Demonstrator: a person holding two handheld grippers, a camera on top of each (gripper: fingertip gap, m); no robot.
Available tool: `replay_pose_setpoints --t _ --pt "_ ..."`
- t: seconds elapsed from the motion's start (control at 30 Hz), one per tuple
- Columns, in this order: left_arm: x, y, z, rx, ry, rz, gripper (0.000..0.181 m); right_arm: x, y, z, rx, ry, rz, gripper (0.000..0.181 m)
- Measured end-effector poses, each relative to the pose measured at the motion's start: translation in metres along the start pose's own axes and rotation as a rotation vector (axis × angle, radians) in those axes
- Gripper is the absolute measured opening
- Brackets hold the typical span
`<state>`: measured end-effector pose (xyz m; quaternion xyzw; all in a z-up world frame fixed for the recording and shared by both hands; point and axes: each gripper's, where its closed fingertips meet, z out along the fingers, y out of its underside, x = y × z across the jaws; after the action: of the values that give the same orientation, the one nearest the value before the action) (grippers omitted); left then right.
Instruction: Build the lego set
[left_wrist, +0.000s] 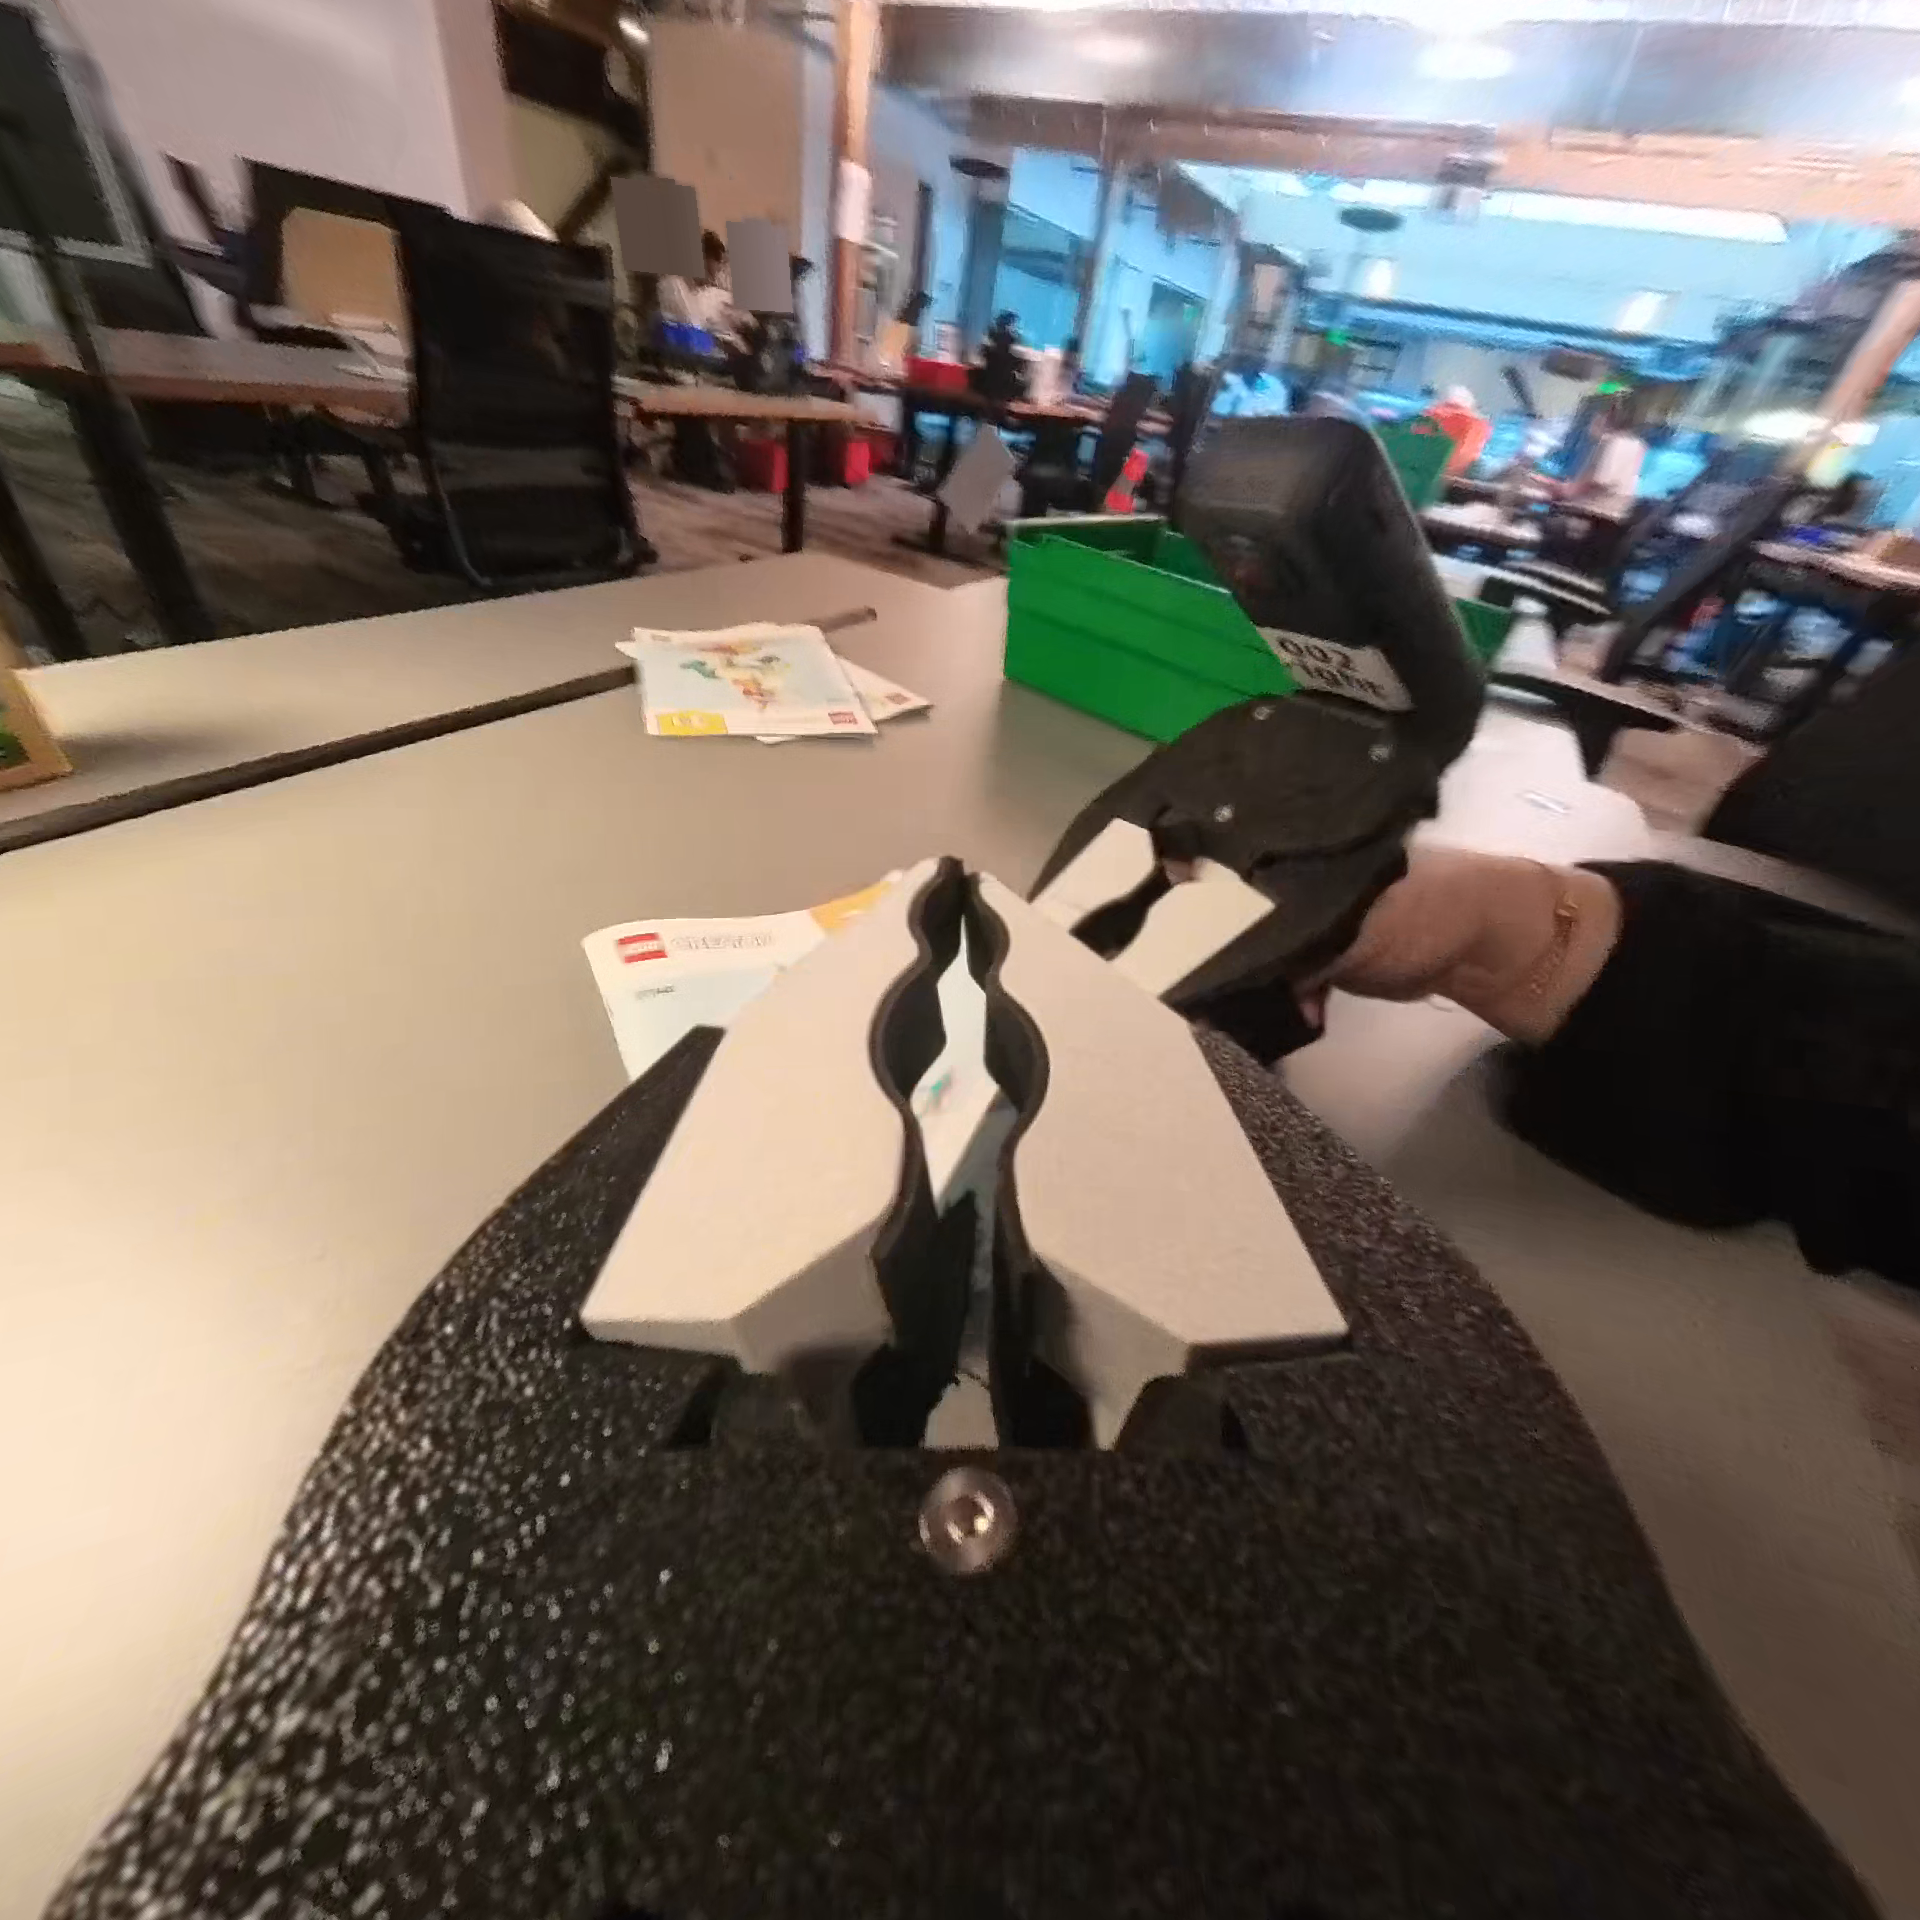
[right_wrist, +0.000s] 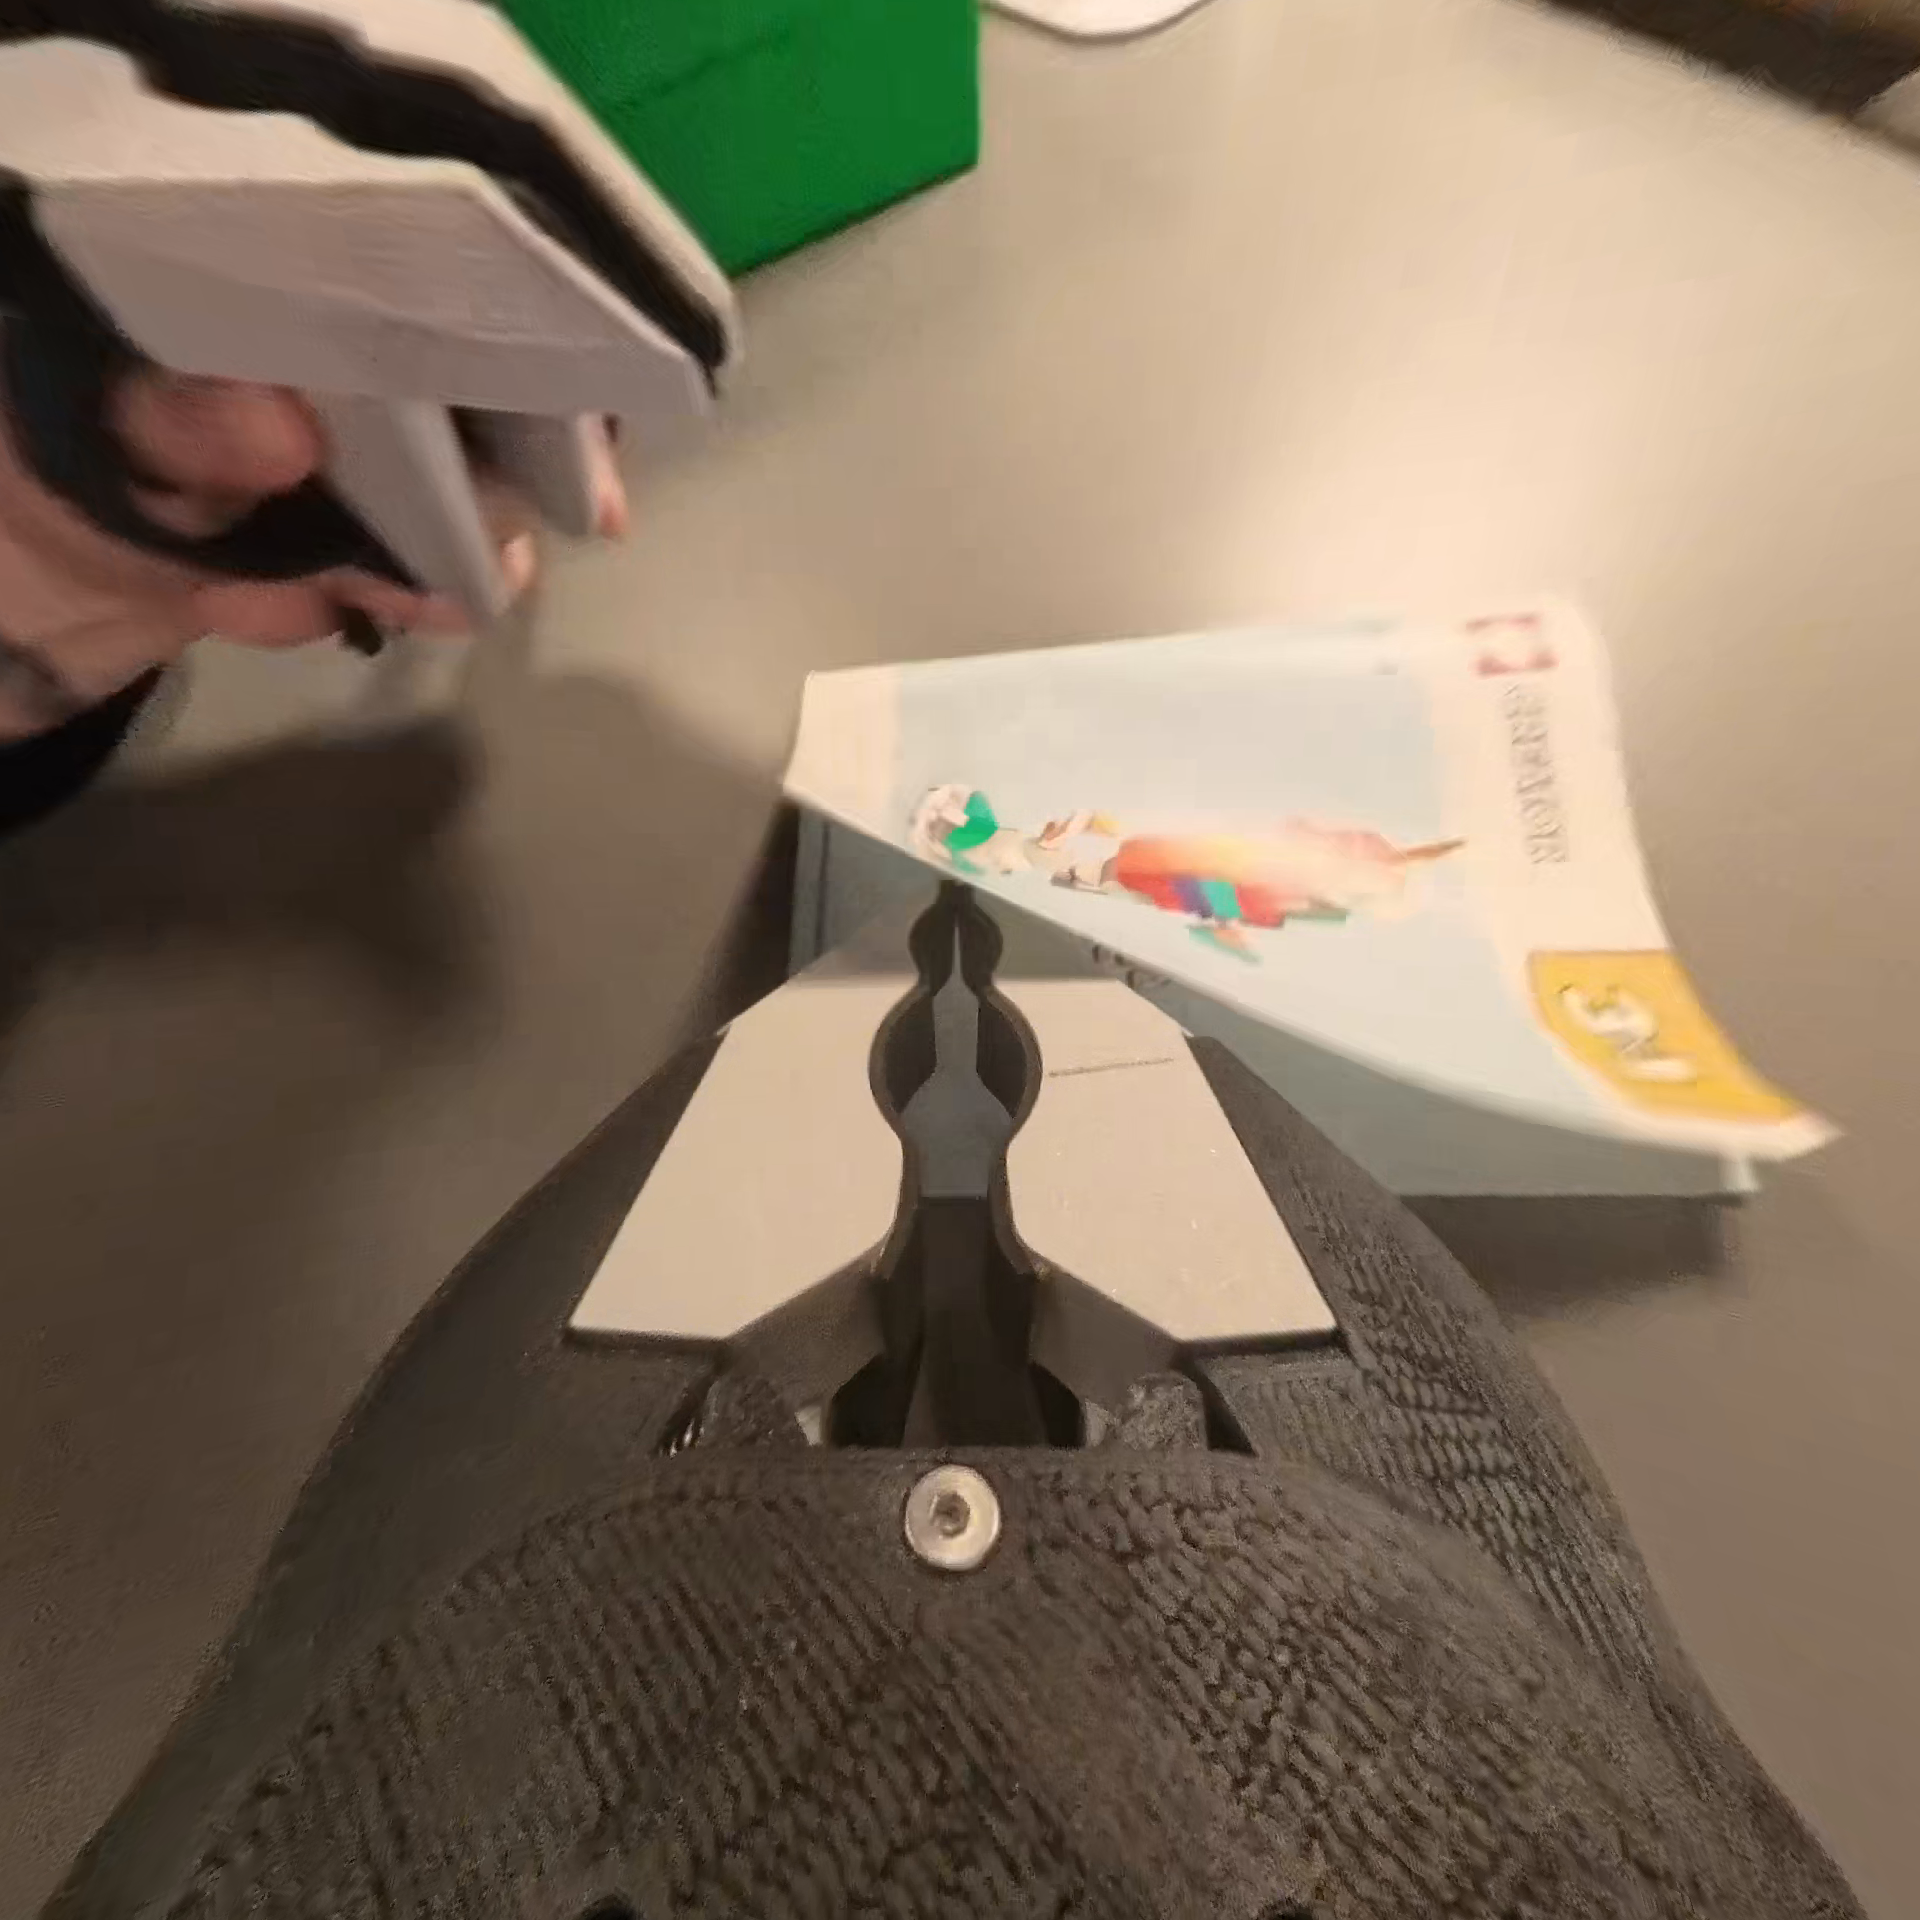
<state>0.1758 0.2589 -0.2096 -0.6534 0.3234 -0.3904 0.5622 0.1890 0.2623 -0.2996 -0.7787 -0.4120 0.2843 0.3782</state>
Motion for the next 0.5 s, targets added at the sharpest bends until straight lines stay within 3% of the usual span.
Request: replay_pose_setpoints --t 0.03,0.07,0.17,0.23,0.3,0.37,0.47,0.5 --pt "-0.002 0.000 -0.003 -0.005 -0.041 0.024 0.000 0.003 0.001 0.002 -0.007 0.029 -0.020 0.000" --pt "-0.003 0.003 -0.006 -0.033 -0.066 0.058 0.012 0.007 0.001 0.003 -0.009 0.068 -0.043 0.000" --pt "0.000 0.020 -0.007 -0.180 -0.066 0.119 0.073 0.015 -0.013 0.001 0.074 0.137 -0.070 0.000" --pt "-0.003 0.040 -0.002 -0.323 -0.092 0.198 0.087 0.019 -0.024 -0.002 0.136 0.160 -0.070 0.000" --pt "-0.012 0.048 0.006 -0.398 -0.173 0.333 0.073 0.022 -0.031 -0.004 0.178 0.198 -0.105 0.000" --pt "-0.024 0.041 0.012 -0.374 -0.296 0.454 0.035 0.024 -0.032 -0.004 0.181 0.227 -0.155 0.000" --pt "-0.037 0.044 0.015 -0.385 -0.406 0.448 0.001 0.030 -0.028 -0.006 0.154 0.277 -0.190 0.000" --pt "-0.042 0.041 0.013 -0.357 -0.444 0.407 0.000 0.033 -0.025 -0.005 0.133 0.292 -0.189 0.000"
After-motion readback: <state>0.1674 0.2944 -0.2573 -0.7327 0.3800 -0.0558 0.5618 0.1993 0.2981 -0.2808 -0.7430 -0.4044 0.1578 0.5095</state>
